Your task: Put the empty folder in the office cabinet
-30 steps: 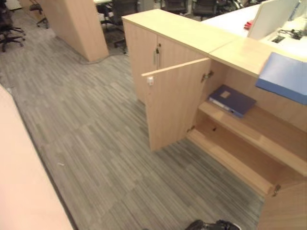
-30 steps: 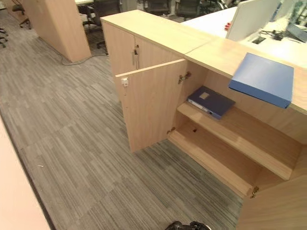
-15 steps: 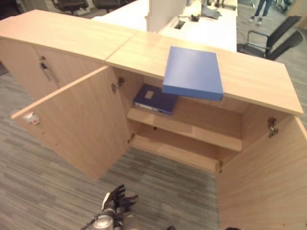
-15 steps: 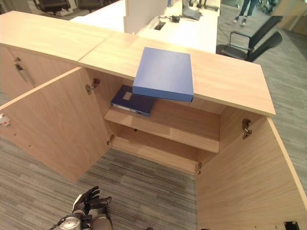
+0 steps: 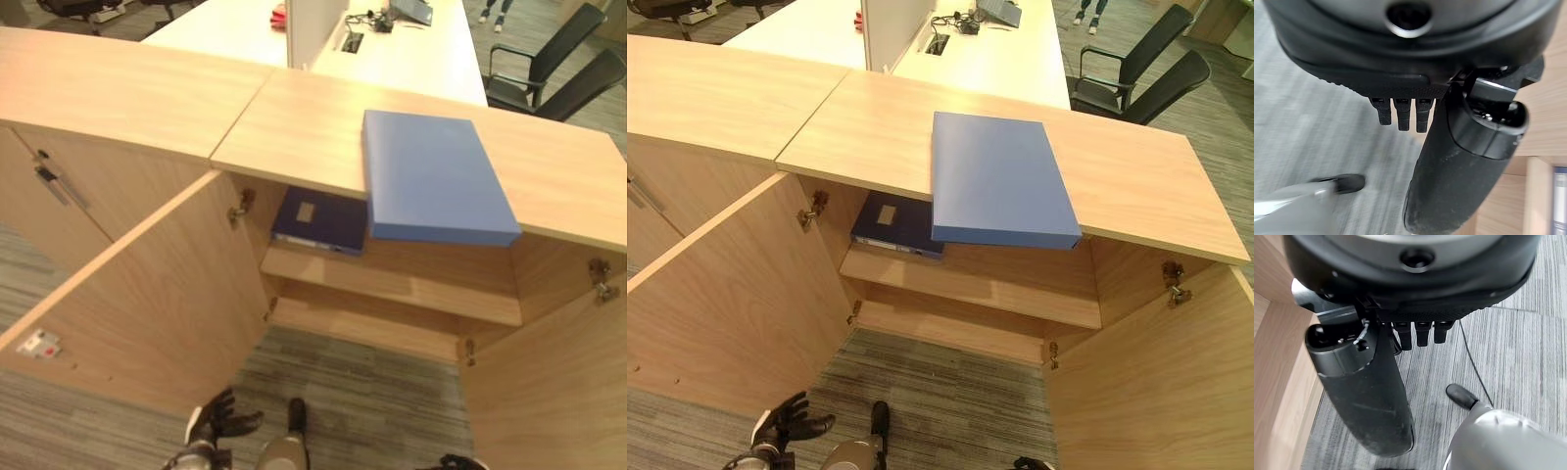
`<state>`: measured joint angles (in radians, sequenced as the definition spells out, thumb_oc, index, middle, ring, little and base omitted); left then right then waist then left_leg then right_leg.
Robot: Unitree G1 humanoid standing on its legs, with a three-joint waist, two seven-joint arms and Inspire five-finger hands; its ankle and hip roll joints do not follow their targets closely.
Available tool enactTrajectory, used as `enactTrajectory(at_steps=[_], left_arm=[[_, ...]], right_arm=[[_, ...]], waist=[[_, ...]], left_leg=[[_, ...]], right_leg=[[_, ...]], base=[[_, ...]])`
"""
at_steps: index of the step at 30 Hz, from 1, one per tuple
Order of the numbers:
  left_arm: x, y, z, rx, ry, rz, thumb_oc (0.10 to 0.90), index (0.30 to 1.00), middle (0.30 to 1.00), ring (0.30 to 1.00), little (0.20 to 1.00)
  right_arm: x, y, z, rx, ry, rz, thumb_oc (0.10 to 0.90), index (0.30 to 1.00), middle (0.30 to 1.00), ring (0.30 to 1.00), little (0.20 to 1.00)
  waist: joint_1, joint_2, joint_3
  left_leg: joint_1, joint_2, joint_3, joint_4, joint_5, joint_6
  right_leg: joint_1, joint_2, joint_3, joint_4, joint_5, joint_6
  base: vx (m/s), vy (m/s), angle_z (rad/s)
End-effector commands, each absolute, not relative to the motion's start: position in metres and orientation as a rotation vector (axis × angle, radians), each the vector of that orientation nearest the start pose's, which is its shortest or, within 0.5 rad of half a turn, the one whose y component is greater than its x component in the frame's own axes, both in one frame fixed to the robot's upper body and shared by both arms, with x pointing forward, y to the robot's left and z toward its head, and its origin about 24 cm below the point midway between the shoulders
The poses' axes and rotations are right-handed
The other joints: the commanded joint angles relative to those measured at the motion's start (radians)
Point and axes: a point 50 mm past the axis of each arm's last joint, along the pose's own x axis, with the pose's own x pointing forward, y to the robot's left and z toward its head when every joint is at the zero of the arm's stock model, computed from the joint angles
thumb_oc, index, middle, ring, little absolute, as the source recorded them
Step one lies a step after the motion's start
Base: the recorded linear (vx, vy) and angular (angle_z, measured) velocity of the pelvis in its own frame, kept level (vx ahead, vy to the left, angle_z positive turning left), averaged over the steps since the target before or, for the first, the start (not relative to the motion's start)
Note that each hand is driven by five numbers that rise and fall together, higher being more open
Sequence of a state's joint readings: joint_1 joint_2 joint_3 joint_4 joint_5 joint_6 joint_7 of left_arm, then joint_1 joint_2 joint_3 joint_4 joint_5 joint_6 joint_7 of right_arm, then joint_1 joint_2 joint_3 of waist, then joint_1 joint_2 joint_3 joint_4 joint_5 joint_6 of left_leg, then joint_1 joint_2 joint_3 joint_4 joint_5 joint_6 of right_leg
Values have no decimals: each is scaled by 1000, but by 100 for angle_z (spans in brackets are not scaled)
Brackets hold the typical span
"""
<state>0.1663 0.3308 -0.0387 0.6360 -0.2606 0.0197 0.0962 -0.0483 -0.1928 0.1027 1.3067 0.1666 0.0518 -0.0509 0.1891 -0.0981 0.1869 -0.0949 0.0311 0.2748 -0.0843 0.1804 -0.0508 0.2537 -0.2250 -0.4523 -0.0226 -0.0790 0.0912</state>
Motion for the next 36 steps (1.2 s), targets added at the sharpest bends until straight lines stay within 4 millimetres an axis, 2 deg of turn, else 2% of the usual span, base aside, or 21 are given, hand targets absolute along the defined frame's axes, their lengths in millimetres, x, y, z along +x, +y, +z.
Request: enactTrajectory(at_steps=[1,7,9,10,12,13,16,17,18,20,21,22,24,27,28,30,31,32,33,34,36], left_arm=[[145,244,-99,133,724,194,800,900,900,900,900],[144,247,-96,150,717,174,800,900,900,900,900],[143,247,-96,160,718,158,800,900,900,900,900],[143,247,-96,173,726,142,800,900,900,900,900],[143,247,-96,184,732,127,800,900,900,900,900],[143,247,-96,184,732,127,800,900,900,900,900],[142,250,-94,181,732,131,800,900,900,900,900],[142,250,-93,167,725,136,800,900,900,900,900],[146,252,-89,133,694,162,800,900,900,900,900],[149,253,-87,89,668,204,800,900,900,900,900],[149,253,-87,89,667,204,800,900,900,900,900],[149,253,-87,66,658,224,800,900,900,900,900],[149,251,-88,52,656,238,800,900,900,900,900],[152,245,-87,-17,635,264,800,900,900,900,900],[155,241,-86,-64,621,278,800,900,900,900,900],[156,237,-85,-81,611,280,800,900,900,900,900],[159,233,-83,-96,593,282,800,900,900,900,900],[162,232,-80,-95,582,280,800,900,900,900,900],[166,231,-76,-86,560,266,800,900,900,900,900],[171,229,-70,-63,529,233,800,900,900,900,900],[175,230,-63,-25,501,208,800,900,900,900,900]], right_arm=[[84,-257,-159,-217,1309,-230,800,900,900,900,900],[102,-245,-157,-165,1245,-207,800,900,900,900,900],[107,-242,-156,-135,1219,-213,800,900,900,900,900],[109,-241,-156,-114,1212,-216,800,900,900,900,900],[114,-241,-154,-90,1193,-229,800,900,900,900,900],[114,-241,-154,-90,1193,-230,800,900,900,900,900],[119,-237,-153,-49,1165,-244,800,900,900,900,900],[124,-236,-152,-39,1147,-237,800,900,900,900,900],[142,-236,-145,-57,1073,-223,800,900,900,900,900],[156,-235,-138,-64,1020,-228,800,900,900,900,900],[156,-235,-138,-64,1020,-228,800,900,900,900,900],[155,-233,-139,-51,1018,-243,800,900,900,900,900],[156,-231,-139,-64,1010,-244,800,900,900,900,900],[158,-228,-138,-77,993,-247,800,900,900,900,900],[158,-233,-137,-97,991,-258,800,900,900,900,900],[159,-236,-136,-129,995,-254,800,900,900,900,900],[160,-243,-135,-146,995,-274,800,900,900,900,900],[159,-246,-134,-148,994,-292,800,900,900,900,900],[158,-250,-134,-162,1001,-300,800,900,900,900,900],[154,-253,-135,-172,1025,-306,800,900,900,900,900],[150,-257,-136,-164,1038,-325,800,900,900,900,900]], waist=[[8,48,-59],[-11,38,-87],[-18,39,-93],[-27,44,-90],[-39,53,-78],[-38,52,-78],[-31,67,-63],[-34,73,-58],[-44,76,-41],[-56,74,-22],[-55,75,-22],[-55,66,-21],[-52,60,-22],[-62,66,-30],[-69,80,-33],[-66,92,-37],[-61,98,-33],[-60,98,-28],[-58,94,-22],[-54,94,-22],[-52,95,-26]], left_leg=[[-38,91,-57,-3,6,-58],[11,19,-25,-3,-66,-4],[43,-9,-16,-3,-99,20],[77,-35,-13,-3,-125,46],[106,-57,-6,-3,-150,71],[107,-60,-5,-3,-151,73],[138,-54,31,-3,-183,81],[137,-42,38,-3,-182,72],[127,-19,29,-3,-173,49],[135,20,29,-3,-169,18],[136,21,30,-3,-169,17],[149,44,28,-3,-164,-2],[153,63,26,-3,-154,-16],[135,142,11,-3,-107,-63],[118,194,-9,-3,-73,-90],[108,234,-21,-3,-44,-109],[101,257,-14,5,-14,-115],[96,264,8,22,2,-112],[84,264,38,62,-10,-101],[67,229,74,116,-57,-81],[26,179,99,160,-90,-65]], right_leg=[[-15,49,-47,23,-37,16],[-28,-30,-39,60,10,68],[-44,-67,-32,112,37,85],[-75,-109,-17,208,100,96],[-109,-157,0,316,173,101],[-112,-161,4,321,173,104],[-149,-236,-72,394,210,114],[-167,-233,-86,365,198,106],[-206,-186,-68,267,163,98],[-270,-131,-27,122,215,124],[-268,-128,-27,117,218,123],[-251,-113,-25,67,204,127],[-241,-101,-33,68,187,120],[-231,-44,-55,71,149,85],[-225,4,-75,69,116,56],[-214,44,-90,65,81,30],[-201,67,-106,66,56,3],[-190,69,-120,65,48,-7],[-181,71,-137,63,39,-17],[-162,72,-159,52,25,-25],[-143,64,-173,44,25,-22]], base=[[99,171,-27],[138,210,-11],[136,248,-18],[116,271,-22],[69,209,-18],[41,131,-12],[38,57,-10],[14,-198,-39],[9,-285,-34],[65,-359,-19],[169,-392,-15],[114,-205,-6],[151,-305,14],[139,-424,34],[132,-491,39],[131,-443,47],[101,-340,20],[70,-312,-10],[48,-254,0],[55,-205,25],[77,-67,63]])
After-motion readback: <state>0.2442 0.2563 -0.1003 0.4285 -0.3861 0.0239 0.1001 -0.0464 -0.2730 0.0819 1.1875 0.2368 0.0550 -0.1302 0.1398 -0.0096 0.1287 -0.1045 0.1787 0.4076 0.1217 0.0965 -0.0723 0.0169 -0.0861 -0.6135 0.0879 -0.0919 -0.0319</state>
